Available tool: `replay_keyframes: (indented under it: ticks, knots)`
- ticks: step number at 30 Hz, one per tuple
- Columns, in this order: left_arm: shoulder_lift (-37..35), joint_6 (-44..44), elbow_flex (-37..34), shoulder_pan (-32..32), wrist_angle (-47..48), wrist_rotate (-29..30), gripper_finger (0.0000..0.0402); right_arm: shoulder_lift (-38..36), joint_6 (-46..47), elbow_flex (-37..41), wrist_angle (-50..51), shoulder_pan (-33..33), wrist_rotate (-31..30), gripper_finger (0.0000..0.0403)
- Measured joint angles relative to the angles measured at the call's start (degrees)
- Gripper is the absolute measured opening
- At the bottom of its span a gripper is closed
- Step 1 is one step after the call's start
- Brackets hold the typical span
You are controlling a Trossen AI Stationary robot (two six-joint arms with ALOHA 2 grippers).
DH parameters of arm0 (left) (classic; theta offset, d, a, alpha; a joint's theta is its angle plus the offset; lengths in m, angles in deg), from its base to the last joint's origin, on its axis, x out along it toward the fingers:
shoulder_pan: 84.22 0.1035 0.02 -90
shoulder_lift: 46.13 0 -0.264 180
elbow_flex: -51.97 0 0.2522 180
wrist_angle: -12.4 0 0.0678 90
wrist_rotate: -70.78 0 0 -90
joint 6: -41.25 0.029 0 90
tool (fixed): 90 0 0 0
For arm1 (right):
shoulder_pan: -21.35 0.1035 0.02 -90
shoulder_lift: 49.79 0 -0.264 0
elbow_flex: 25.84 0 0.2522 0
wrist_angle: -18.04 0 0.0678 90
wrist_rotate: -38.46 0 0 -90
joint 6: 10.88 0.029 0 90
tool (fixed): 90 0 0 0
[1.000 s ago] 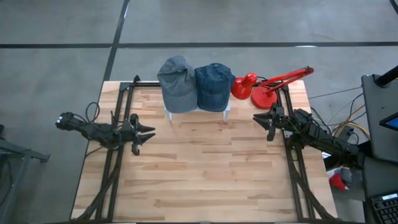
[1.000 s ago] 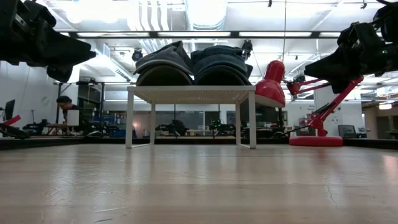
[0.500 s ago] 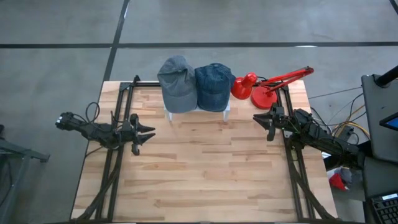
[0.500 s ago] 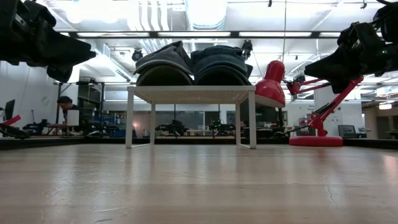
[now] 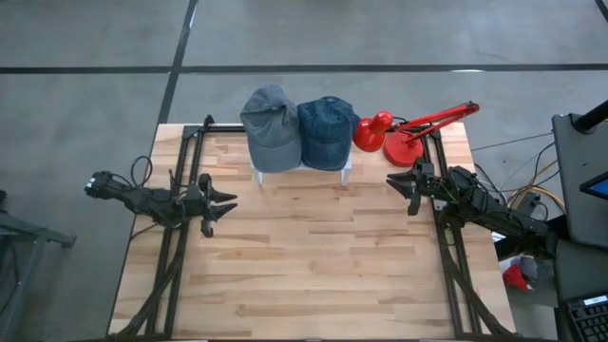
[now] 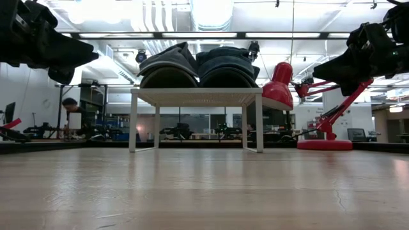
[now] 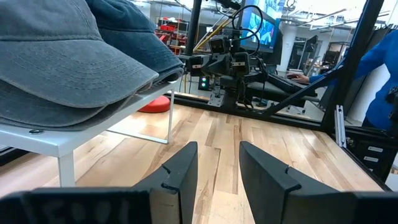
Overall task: Pick & Place hat
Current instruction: Return to Home Position
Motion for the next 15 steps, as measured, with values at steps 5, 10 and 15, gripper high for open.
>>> replay_keyframes:
  ticks: [5, 10, 15]
  knots:
    - [0.0, 0.0, 0.02, 0.0, 0.0, 0.0, 0.0122, 0.0, 0.0, 0.0, 0.0, 0.0, 0.0, 0.0083]
    - [0.0, 0.0, 0.01, 0.0, 0.01, 0.01, 0.0122, 0.0, 0.0, 0.0, 0.0, 0.0, 0.0, 0.0072]
    - [-0.01, 0.0, 0.02, 0.0, 0.02, 0.0, 0.0122, -0.04, 0.0, 0.0, 0.01, 0.02, 0.0, 0.0065]
